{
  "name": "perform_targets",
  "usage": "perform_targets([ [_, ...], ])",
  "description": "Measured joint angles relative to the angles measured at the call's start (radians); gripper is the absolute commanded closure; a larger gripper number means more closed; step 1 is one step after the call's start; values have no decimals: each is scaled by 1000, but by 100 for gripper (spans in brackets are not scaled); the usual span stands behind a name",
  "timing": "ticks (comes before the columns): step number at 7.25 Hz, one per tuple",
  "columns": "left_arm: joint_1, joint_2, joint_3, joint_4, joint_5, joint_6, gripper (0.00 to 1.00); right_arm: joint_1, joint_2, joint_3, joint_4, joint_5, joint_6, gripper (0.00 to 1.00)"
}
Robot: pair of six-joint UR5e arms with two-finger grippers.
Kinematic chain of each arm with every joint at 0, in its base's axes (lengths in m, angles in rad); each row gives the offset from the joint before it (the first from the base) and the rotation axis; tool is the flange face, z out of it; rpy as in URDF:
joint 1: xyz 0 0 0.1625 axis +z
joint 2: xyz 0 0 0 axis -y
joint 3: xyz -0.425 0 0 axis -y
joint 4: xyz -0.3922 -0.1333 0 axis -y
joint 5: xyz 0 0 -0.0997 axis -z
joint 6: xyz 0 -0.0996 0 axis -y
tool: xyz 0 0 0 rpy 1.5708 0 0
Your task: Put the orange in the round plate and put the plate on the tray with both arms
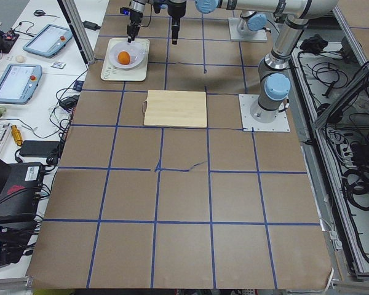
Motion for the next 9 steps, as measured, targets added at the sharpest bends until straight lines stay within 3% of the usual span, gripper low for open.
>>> perform_targets([
  [3,0,0,0,0,0,0,0,-9,-118,-16,188,-293,-202,0],
  [5,0,0,0,0,0,0,0,-1,-250,-34,428,-418,-258,0],
  [7,0,0,0,0,0,0,0,27,-435,-35,695,-457,-273,0],
  [9,0,0,0,0,0,0,0,65,-605,-12,869,-464,-306,0],
])
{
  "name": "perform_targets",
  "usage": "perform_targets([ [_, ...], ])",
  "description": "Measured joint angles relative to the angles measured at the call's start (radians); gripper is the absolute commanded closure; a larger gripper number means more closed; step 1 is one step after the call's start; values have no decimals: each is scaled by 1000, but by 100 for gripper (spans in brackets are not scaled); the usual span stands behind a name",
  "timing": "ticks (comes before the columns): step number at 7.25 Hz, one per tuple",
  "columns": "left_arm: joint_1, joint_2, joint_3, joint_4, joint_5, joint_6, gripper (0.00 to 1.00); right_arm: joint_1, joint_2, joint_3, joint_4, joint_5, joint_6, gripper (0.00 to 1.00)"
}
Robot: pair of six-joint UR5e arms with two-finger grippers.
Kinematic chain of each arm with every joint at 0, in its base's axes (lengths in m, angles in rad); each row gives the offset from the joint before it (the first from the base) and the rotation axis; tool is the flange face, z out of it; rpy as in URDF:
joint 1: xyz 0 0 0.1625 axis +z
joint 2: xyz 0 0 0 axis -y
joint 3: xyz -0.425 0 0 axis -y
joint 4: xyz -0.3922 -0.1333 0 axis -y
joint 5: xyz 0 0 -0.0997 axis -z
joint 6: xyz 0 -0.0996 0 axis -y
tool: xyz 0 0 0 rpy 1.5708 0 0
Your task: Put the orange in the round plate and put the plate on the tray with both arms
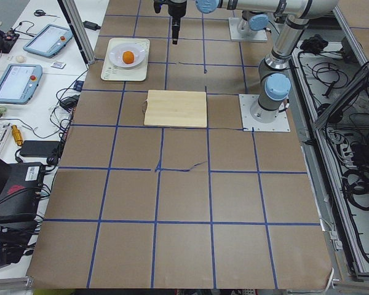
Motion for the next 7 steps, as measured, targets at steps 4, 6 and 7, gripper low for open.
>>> perform_targets([
  [4,1,0,0,0,-1,0,0,1,-101,79,18,-39,-89,0],
  [6,1,0,0,0,-1,0,0,1,-99,78,13,-63,-89,0],
  [7,1,0,0,-1,-1,0,0,2,-98,78,13,-63,-86,0],
])
